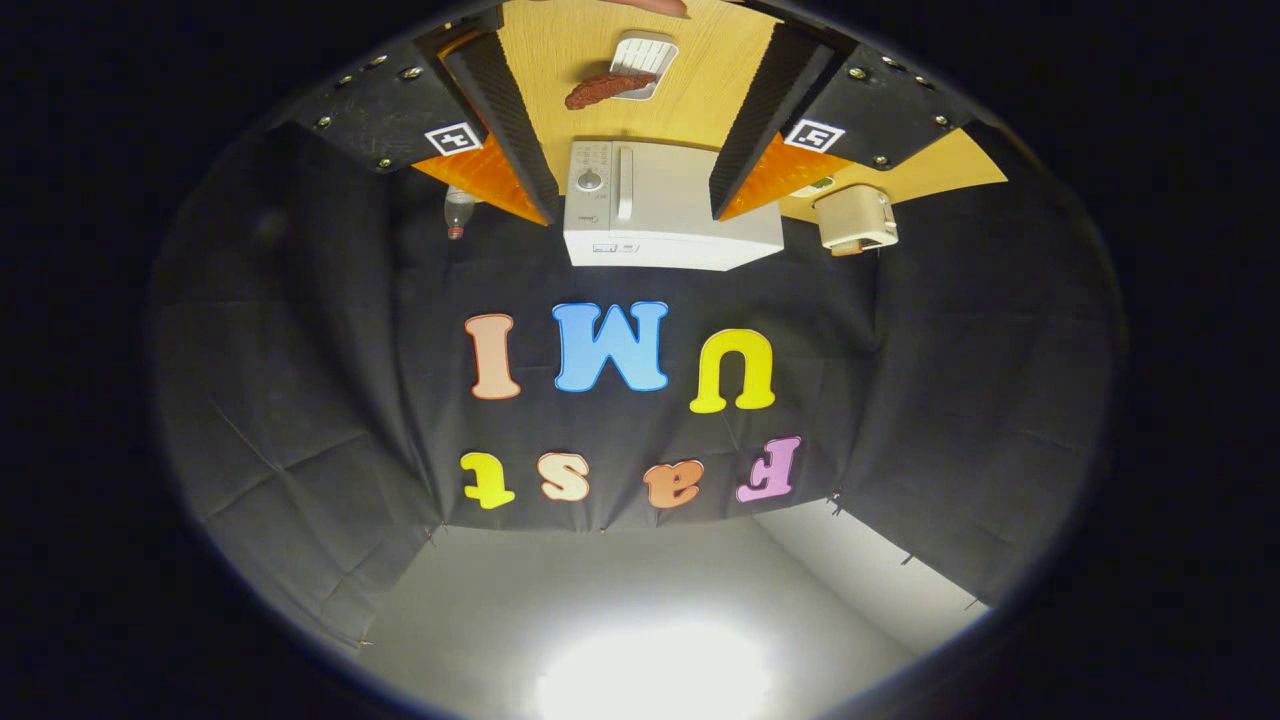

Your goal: Open the microwave, put the food inside, and close the microwave door.

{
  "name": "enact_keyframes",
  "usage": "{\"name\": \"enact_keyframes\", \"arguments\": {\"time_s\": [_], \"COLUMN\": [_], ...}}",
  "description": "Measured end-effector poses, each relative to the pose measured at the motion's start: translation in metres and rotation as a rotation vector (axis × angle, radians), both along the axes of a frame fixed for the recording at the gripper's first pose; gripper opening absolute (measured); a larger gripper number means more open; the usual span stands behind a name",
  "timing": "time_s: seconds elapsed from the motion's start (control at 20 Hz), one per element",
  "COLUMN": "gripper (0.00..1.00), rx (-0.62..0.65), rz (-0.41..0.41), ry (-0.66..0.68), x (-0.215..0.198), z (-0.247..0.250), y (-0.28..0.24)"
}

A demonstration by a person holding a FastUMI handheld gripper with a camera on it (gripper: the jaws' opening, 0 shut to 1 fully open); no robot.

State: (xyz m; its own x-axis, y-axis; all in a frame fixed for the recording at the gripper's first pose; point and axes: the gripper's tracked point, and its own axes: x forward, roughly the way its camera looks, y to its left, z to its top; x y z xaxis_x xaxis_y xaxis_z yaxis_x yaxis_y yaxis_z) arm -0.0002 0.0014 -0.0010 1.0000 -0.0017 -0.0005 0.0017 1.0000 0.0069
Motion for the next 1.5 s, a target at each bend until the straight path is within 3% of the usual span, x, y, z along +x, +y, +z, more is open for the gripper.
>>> {"name": "enact_keyframes", "arguments": {"time_s": [0.95, 1.25, 1.5], "gripper": [0.94, 0.94, 0.94], "rx": [0.001, 0.046, 0.041], "rz": [0.008, 0.035, 0.005], "ry": [-0.012, 0.017, 0.060], "x": [0.011, 0.048, 0.099], "z": [0.003, -0.012, -0.036], "y": [0.011, 0.024, 0.021]}}
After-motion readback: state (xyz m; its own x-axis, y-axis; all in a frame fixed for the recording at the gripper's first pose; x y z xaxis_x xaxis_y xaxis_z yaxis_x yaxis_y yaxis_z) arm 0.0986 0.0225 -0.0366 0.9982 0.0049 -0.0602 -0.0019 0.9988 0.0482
